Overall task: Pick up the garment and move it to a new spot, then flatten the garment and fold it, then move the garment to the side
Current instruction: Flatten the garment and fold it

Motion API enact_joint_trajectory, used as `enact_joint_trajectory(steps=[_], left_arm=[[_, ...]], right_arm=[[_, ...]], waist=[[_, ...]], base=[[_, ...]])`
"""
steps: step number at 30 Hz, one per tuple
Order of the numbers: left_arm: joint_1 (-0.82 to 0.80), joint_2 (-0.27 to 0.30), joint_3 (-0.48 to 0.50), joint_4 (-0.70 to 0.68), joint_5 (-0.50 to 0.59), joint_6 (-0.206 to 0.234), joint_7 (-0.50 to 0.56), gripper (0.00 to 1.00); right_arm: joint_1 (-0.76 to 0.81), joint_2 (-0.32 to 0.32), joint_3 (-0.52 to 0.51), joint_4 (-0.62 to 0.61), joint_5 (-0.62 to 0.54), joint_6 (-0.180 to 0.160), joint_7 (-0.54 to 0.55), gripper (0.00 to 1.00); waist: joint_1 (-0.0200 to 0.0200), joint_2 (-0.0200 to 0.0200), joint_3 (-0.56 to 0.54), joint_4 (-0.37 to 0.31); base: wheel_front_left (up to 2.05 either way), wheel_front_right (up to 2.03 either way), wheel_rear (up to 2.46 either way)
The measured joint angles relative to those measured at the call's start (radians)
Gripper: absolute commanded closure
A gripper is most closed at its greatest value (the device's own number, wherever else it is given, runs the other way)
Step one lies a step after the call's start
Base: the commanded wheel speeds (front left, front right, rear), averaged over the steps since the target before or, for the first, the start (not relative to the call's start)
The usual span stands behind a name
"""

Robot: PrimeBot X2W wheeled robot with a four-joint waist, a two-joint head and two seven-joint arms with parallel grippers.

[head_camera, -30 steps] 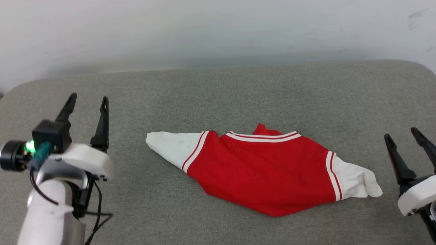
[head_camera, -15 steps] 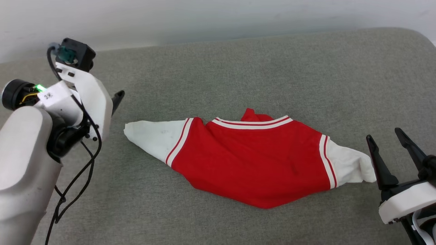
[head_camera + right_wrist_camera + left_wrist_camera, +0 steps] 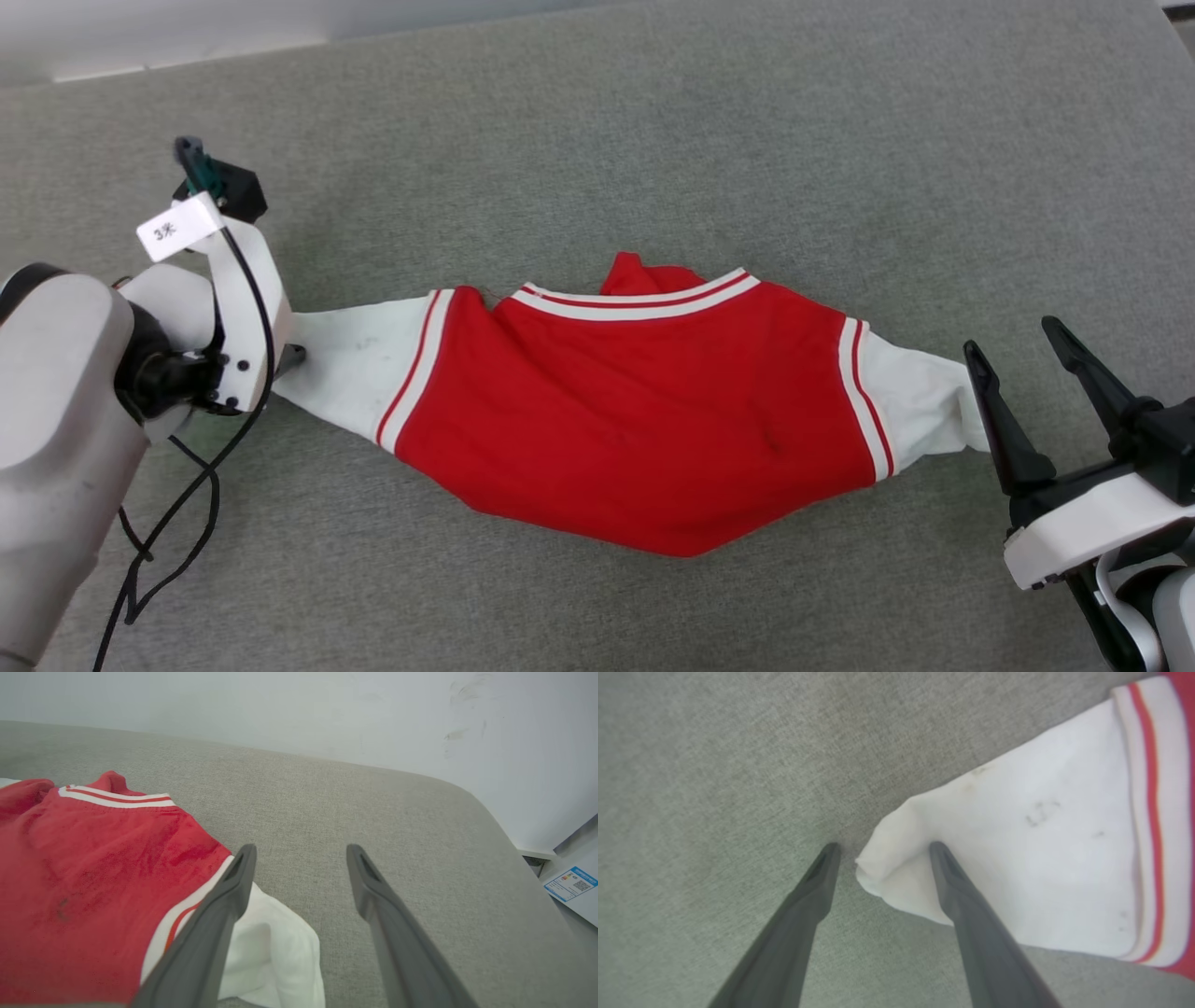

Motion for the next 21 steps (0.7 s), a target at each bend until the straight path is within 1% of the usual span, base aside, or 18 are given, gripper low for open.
enact_joint_trajectory(steps=[6, 7, 8, 11, 14, 16, 18, 20, 21], left_arm=[[-0.018, 0.030, -0.063, 0.039, -0.036, -0.002, 0.021, 0.00], [-0.021, 0.032, -0.075, 0.041, -0.043, -0.002, 0.022, 0.40], [-0.023, 0.035, -0.083, 0.042, -0.050, -0.002, 0.020, 1.00], [-0.025, 0.034, -0.108, 0.044, -0.073, -0.002, -0.018, 1.00], [-0.024, 0.031, -0.130, 0.040, -0.089, -0.002, -0.067, 1.00], [-0.023, 0.038, -0.146, 0.023, -0.096, -0.002, -0.105, 1.00], [-0.022, 0.046, -0.152, 0.006, -0.110, -0.002, -0.139, 1.00], [-0.022, 0.056, -0.166, -0.014, -0.109, -0.002, -0.170, 1.00], [-0.022, 0.059, -0.173, -0.024, -0.109, -0.002, -0.183, 1.00]], right_arm=[[-0.015, 0.001, 0.010, 0.030, 0.000, 0.000, -0.016, 0.00], [-0.016, 0.000, 0.011, 0.035, 0.000, 0.000, -0.017, 0.00], [-0.018, 0.000, 0.011, 0.040, 0.001, 0.000, -0.018, 0.00], [-0.038, -0.010, 0.006, 0.048, 0.004, 0.000, -0.019, 0.00], [-0.057, -0.051, 0.004, 0.044, 0.003, 0.000, -0.007, 0.00], [-0.080, -0.095, 0.004, 0.030, 0.003, 0.000, 0.014, 0.00], [-0.112, -0.156, 0.017, 0.012, 0.012, 0.000, 0.060, 0.00], [-0.144, -0.227, 0.057, -0.002, 0.045, 0.000, 0.139, 0.00], [-0.161, -0.267, 0.085, -0.008, 0.070, 0.000, 0.200, 0.00]], waist=[[-0.0001, 0.0000, 0.032, -0.027], [-0.0001, 0.0000, 0.032, -0.027], [-0.0002, 0.0000, 0.031, -0.026], [-0.0002, 0.0000, 0.021, -0.019], [-0.0001, 0.0000, 0.000, -0.012], [-0.0001, 0.0000, -0.017, -0.005], [-0.0001, 0.0000, -0.036, 0.002], [-0.0001, 0.0000, -0.053, 0.011], [-0.0001, 0.0000, -0.062, 0.016]], base=[[0.00, 0.00, 0.00], [0.00, 0.00, 0.00], [0.00, 0.00, 0.00], [0.00, 0.00, 0.00], [0.00, 0.00, 0.00], [0.00, 0.00, 0.00], [0.00, 0.00, 0.00], [0.00, 0.00, 0.00], [0.00, 0.00, 0.00]])
